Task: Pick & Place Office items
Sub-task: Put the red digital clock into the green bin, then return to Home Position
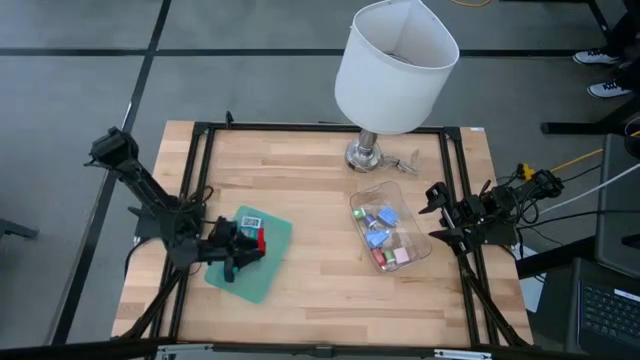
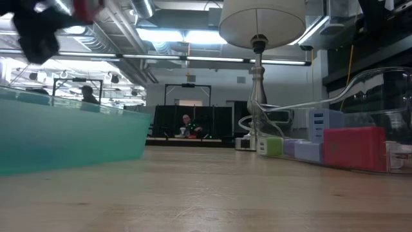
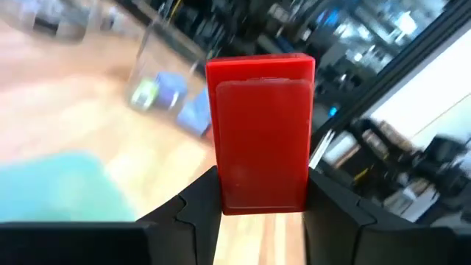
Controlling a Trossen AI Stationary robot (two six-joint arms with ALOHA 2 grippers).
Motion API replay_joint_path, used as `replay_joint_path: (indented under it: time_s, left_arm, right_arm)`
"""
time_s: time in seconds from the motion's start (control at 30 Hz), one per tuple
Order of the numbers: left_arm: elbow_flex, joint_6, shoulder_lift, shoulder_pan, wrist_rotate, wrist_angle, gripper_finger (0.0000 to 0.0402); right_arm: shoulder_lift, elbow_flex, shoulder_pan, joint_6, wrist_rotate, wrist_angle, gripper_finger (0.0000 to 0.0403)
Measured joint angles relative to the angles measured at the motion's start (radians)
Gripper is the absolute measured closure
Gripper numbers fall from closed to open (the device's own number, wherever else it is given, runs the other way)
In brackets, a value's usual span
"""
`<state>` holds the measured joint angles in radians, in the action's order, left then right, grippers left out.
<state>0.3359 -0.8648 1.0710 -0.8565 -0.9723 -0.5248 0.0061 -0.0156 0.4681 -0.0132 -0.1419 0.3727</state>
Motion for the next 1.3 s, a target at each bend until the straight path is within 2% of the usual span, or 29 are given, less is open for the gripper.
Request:
replay_joint_path:
  time_s: [0.3,0.57,0.63,0.73,0.9,1.07,1.2,1.3]
  left_arm:
    - [-0.079,-0.403,0.002,-0.068,0.013,0.277,0.0249]
    - [-0.109,-0.729,0.002,-0.055,0.19,0.468,0.0248]
    - [-0.109,-0.798,0.002,-0.047,0.215,0.508,0.0226]
    - [-0.109,-0.807,0.002,-0.043,0.205,0.49,0.0174]
    - [-0.109,-0.662,-0.003,-0.043,0.133,0.305,0.0123]
    - [-0.109,-0.401,-0.003,-0.042,0.081,0.013,0.012]
    - [-0.091,0.047,-0.003,-0.016,0.107,-0.446,0.0134]
    - [0.0,0.416,-0.003,0.012,0.226,-0.696,0.0148]
  right_arm:
    - [0.0,0.0,0.0,0.0,0.0,0.0,0.0124]
    - [0.0,0.0,0.0,0.0,0.0,0.0,0.0124]
    - [0.0,0.0,0.0,0.0,0.0,0.0,0.0124]
    - [0.0,0.0,0.0,0.0,0.0,0.0,0.0124]
    - [0.0,0.0,0.0,0.0,0.0,-0.001,0.0124]
    - [0.0,0.0,0.0,0.0,0.0,0.0,0.0124]
    - [0.0,0.0,0.0,0.0,0.0,0.0,0.0124]
    - [0.0,0.0,0.0,0.0,0.0,0.0,0.0124]
